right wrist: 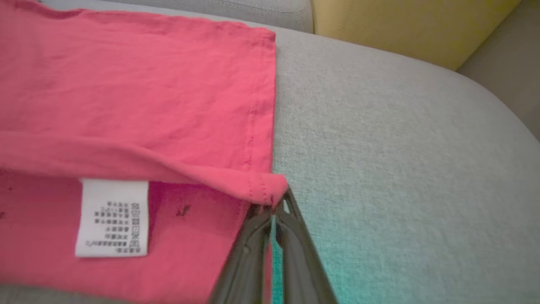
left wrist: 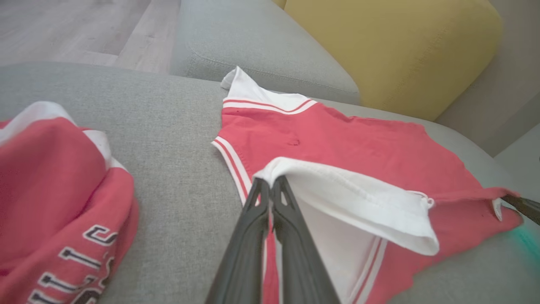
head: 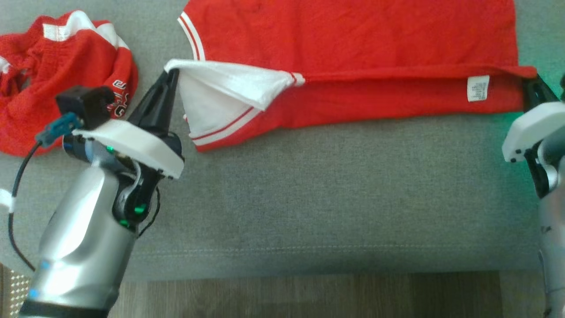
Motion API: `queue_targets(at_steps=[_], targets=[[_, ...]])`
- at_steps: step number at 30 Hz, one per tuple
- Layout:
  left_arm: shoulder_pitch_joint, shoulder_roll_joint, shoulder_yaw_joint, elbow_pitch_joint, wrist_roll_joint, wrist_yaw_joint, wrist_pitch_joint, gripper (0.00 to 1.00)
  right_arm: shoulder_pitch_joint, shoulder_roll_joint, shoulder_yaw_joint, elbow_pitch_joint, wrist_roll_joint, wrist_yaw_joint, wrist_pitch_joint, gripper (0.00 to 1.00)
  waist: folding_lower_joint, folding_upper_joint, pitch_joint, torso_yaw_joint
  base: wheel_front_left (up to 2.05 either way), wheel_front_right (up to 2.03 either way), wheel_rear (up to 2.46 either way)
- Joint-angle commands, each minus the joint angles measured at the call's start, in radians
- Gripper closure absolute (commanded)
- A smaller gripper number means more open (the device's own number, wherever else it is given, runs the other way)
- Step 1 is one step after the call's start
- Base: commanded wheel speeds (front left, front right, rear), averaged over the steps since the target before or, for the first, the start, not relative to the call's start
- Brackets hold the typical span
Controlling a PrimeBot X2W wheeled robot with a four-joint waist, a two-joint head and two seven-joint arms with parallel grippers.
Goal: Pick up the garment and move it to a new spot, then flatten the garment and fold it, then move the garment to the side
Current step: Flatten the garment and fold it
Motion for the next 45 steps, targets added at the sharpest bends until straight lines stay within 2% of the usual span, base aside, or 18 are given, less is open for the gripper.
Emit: queue_targets(at_steps=[1, 4, 5, 6, 7, 8, 9, 15, 20, 25, 35, 36, 37, 39, 41, 42, 43, 45], targets=[[-0.039, 0.022, 0.029, -0.015, 0.009, -0.002, -0.015, 1.0, -0.021, -0.012, 0.018, -0.021, -0.006, 0.0, -0.012, 1.0, 0.0001, 0.0, 0.008, 0.0, 0.0, 0.0, 0.0], [-0.08, 0.009, 0.016, 0.061, 0.029, -0.01, -0.067, 1.0, -0.048, -0.014, 0.024, 0.02, -0.011, 0.0, -0.034, 1.0, 0.0001, 0.0, 0.015, 0.001, 0.0, 0.0, 0.0], [-0.091, 0.002, 0.015, 0.087, 0.033, -0.012, -0.087, 1.0, -0.055, -0.014, 0.026, 0.032, -0.013, 0.0, -0.042, 0.83, 0.0001, 0.0, 0.016, 0.0, 0.0, 0.0, 0.0], [-0.101, -0.003, 0.013, 0.114, 0.037, -0.013, -0.106, 1.0, -0.06, -0.013, 0.028, 0.043, -0.013, 0.0, -0.051, 0.24, 0.0001, 0.0, 0.016, 0.0, 0.0, 0.0, 0.0], [-0.11, -0.006, 0.011, 0.142, 0.044, -0.014, -0.121, 0.72, -0.063, -0.011, 0.031, 0.052, -0.012, 0.0, -0.061, 0.0, 0.0001, 0.0, 0.016, -0.001, 0.0, 0.0, 0.0], [-0.117, -0.01, 0.01, 0.167, 0.05, -0.015, -0.136, 0.3, -0.065, -0.008, 0.033, 0.059, -0.01, 0.0, -0.07, 0.0, 0.0001, 0.0, 0.016, -0.003, 0.0, 0.0, 0.0], [-0.124, -0.014, 0.011, 0.19, 0.054, -0.016, -0.148, 0.0, -0.067, -0.004, 0.031, 0.061, -0.006, 0.0, -0.082, 0.0, 0.0001, 0.0, 0.015, -0.005, 0.0, 0.0, 0.0], [-0.097, -0.034, 0.05, 0.206, 0.096, 0.009, -0.187, 0.0, -0.03, 0.021, -0.009, 0.013, -0.002, 0.0, -0.157, 0.0, 0.0001, 0.0, -0.004, -0.013, 0.0, 0.0, 0.0], [0.06, -0.085, 0.094, 0.112, 0.126, 0.034, -0.189, 0.0, 0.06, 0.064, -0.028, -0.062, 0.011, 0.0, -0.166, 0.0, 0.0001, 0.0, -0.033, -0.014, 0.0, 0.0, 0.0], [0.176, -0.124, 0.09, 0.134, 0.113, 0.045, -0.188, 0.0, 0.134, 0.106, -0.022, -0.119, 0.033, 0.0, -0.144, 0.0, 0.0001, 0.0, -0.059, -0.018, 0.0, 0.0, 0.0], [0.136, -0.131, 0.057, 0.222, 0.104, 0.034, -0.133, 0.0, 0.165, 0.124, -0.012, -0.197, 0.048, 0.0, -0.103, 0.0, 0.0001, 0.0, -0.043, -0.024, 0.0, 0.0, 0.0], [0.126, -0.131, 0.052, 0.233, 0.104, 0.03, -0.126, 0.19, 0.164, 0.123, -0.011, -0.202, 0.048, 0.0, -0.099, 0.0, 0.0001, 0.0, -0.038, -0.024, 0.0, 0.0, 0.0], [0.119, -0.131, 0.048, 0.245, 0.103, 0.027, -0.115, 0.32, 0.163, 0.121, -0.009, -0.207, 0.047, 0.0, -0.096, 0.0, 0.0001, 0.0, -0.034, -0.024, 0.0, 0.0, 0.0], [0.111, -0.132, 0.045, 0.253, 0.1, 0.022, -0.112, 0.36, 0.162, 0.118, -0.007, -0.21, 0.048, 0.0, -0.093, 0.0, 0.0001, 0.0, -0.03, -0.024, 0.0, 0.0, 0.0], [0.097, -0.133, 0.037, 0.27, 0.095, 0.011, -0.108, 0.65, 0.161, 0.114, -0.002, -0.212, 0.053, 0.0, -0.083, 0.0, 0.0001, 0.0, -0.025, -0.023, 0.0, 0.0, 0.0], [0.091, -0.133, 0.031, 0.278, 0.094, 0.005, -0.104, 0.73, 0.16, 0.113, 0.0, -0.211, 0.056, 0.0, -0.077, 0.0, 0.0001, 0.0, -0.024, -0.023, 0.0, 0.0, 0.0], [0.087, -0.134, 0.024, 0.286, 0.091, -0.002, -0.099, 1.0, 0.16, 0.111, 0.001, -0.209, 0.059, 0.0, -0.07, 0.0, 0.0001, 0.0, -0.024, -0.022, 0.0, 0.0, 0.0], [0.083, -0.136, 0.006, 0.297, 0.084, -0.014, -0.081, 1.0, 0.16, 0.109, 0.001, -0.206, 0.065, 0.0, -0.061, 0.0, 0.0001, 0.0, -0.026, -0.019, 0.0, 0.0, 0.0]])
